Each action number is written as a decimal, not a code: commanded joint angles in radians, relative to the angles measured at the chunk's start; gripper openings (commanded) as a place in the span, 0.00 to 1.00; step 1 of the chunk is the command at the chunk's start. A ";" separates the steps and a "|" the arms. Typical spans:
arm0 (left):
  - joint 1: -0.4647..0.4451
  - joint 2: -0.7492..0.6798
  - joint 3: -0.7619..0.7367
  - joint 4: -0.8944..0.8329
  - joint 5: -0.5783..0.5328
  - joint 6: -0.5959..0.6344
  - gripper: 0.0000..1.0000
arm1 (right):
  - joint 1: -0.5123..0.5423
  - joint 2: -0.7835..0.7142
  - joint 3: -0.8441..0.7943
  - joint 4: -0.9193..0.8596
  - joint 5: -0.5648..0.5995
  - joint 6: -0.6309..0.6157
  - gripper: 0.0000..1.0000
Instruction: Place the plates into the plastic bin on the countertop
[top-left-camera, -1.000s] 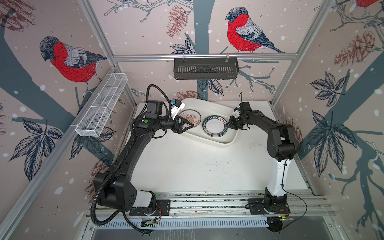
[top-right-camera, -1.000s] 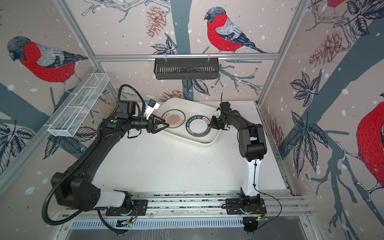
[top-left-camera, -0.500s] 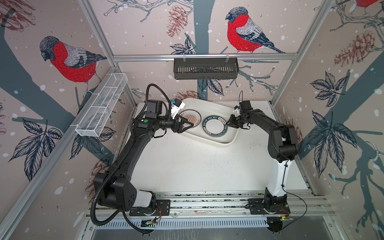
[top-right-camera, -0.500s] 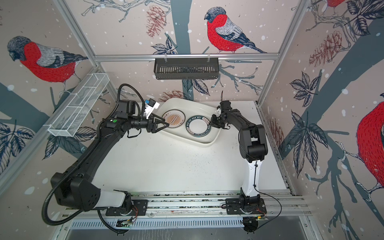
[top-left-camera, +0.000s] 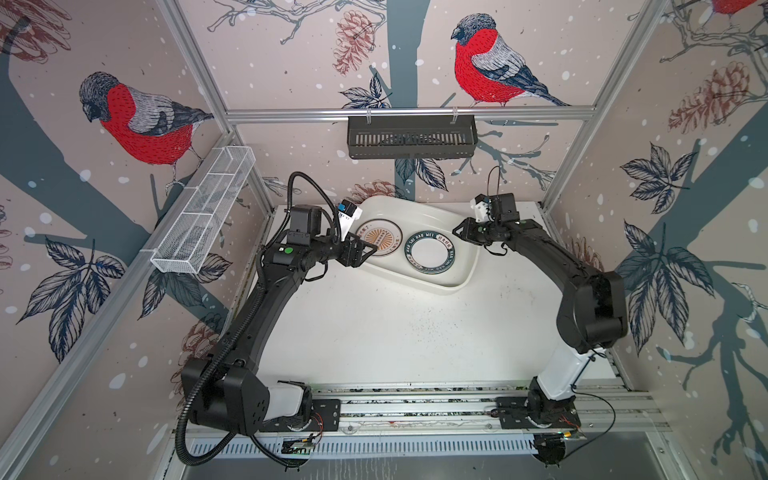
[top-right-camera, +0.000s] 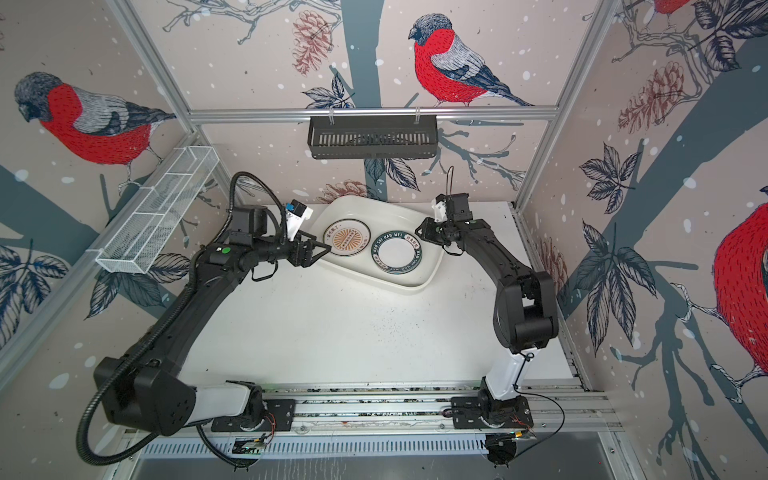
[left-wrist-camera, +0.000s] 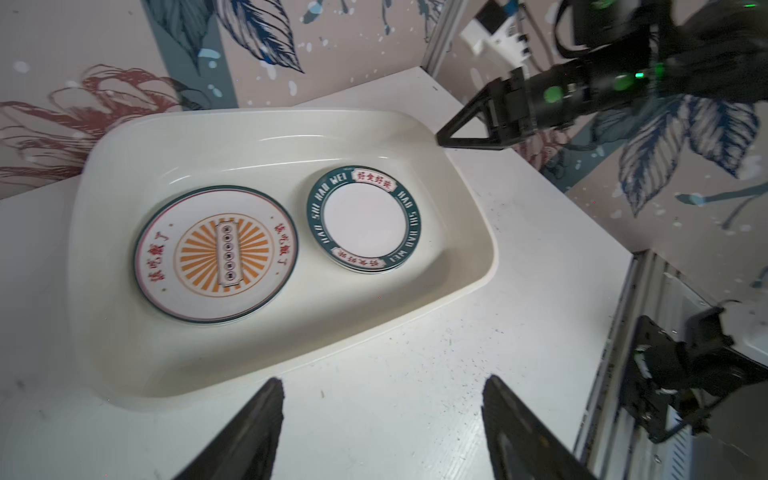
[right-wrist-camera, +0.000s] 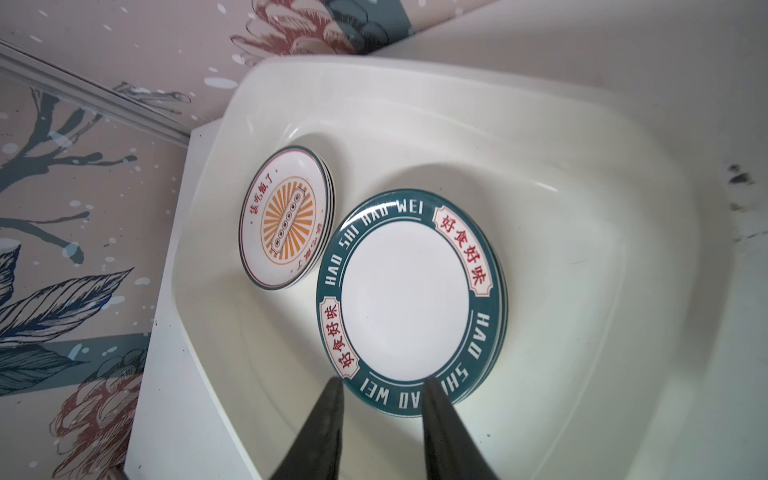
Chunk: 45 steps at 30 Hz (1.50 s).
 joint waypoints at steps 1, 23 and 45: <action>0.014 -0.019 -0.055 0.139 -0.217 -0.047 0.75 | -0.010 -0.101 -0.112 0.192 0.064 -0.014 0.39; 0.191 -0.079 -0.695 0.953 -0.561 -0.198 0.97 | -0.432 -0.470 -0.699 0.653 0.267 0.069 0.63; 0.294 0.141 -1.110 1.891 -0.553 -0.247 0.98 | -0.473 -0.471 -1.347 1.784 0.402 -0.077 1.00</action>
